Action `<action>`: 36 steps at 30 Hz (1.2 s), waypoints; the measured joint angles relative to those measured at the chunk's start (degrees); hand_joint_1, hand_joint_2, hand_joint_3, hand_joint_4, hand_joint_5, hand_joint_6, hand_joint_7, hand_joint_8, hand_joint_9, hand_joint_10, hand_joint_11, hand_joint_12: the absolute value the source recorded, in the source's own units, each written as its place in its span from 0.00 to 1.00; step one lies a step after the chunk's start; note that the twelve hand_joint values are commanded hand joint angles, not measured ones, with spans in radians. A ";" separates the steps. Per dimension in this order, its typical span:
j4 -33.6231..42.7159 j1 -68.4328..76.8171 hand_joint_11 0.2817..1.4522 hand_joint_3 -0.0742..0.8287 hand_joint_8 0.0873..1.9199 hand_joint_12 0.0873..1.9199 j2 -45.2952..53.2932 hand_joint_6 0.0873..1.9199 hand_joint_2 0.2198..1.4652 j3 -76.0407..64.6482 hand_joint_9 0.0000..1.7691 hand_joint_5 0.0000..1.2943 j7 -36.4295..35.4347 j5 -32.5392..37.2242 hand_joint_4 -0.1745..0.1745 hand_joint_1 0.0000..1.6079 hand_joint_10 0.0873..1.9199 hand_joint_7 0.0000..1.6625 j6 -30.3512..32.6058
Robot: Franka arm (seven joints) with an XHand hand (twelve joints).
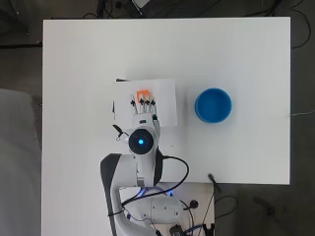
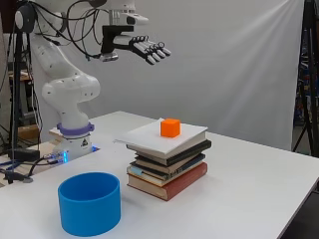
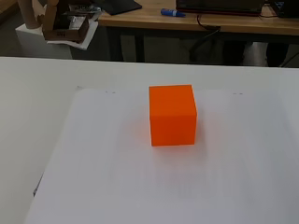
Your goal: Teleoperate dual arm-hand system to pick and place objects
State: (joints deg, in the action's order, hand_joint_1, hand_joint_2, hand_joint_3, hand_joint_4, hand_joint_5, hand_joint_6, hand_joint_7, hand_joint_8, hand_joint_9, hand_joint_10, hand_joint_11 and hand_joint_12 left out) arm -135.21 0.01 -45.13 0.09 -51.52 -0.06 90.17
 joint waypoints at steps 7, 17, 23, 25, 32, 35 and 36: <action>-1.38 -0.08 0.18 0.09 0.00 0.00 0.37 0.00 0.49 0.85 0.25 0.17 1.77 -0.35 0.78 0.00 0.00 0.19 1.21; -14.38 -0.51 0.21 0.10 0.00 0.00 -0.50 0.00 0.54 1.34 0.27 0.18 5.95 3.88 0.76 0.01 0.00 0.23 16.17; -15.36 -0.77 0.21 0.08 0.00 0.00 5.34 0.00 0.53 2.01 0.27 0.20 6.33 3.84 0.76 0.02 0.00 0.21 21.73; -14.77 -0.92 0.21 0.08 0.00 0.00 9.32 0.00 0.53 2.30 0.27 0.21 6.98 3.31 0.75 0.04 0.00 0.22 24.19; -11.25 -1.24 0.22 0.10 0.00 0.00 21.04 0.00 0.56 1.87 0.27 0.22 6.88 3.07 0.76 0.06 0.00 0.22 29.91; -11.83 -1.26 0.21 0.10 0.00 0.00 21.75 0.00 0.58 0.88 0.27 0.23 3.99 4.16 0.74 0.07 0.00 0.22 30.91; -12.08 -1.26 0.21 0.10 0.00 0.00 21.79 0.00 0.58 0.66 0.27 0.23 3.37 4.49 0.74 0.07 0.00 0.23 31.44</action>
State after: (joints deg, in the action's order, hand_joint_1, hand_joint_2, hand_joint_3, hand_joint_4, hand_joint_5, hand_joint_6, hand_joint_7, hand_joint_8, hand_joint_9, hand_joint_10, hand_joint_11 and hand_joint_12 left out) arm -147.29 -1.25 -23.34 0.75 -48.15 4.44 121.61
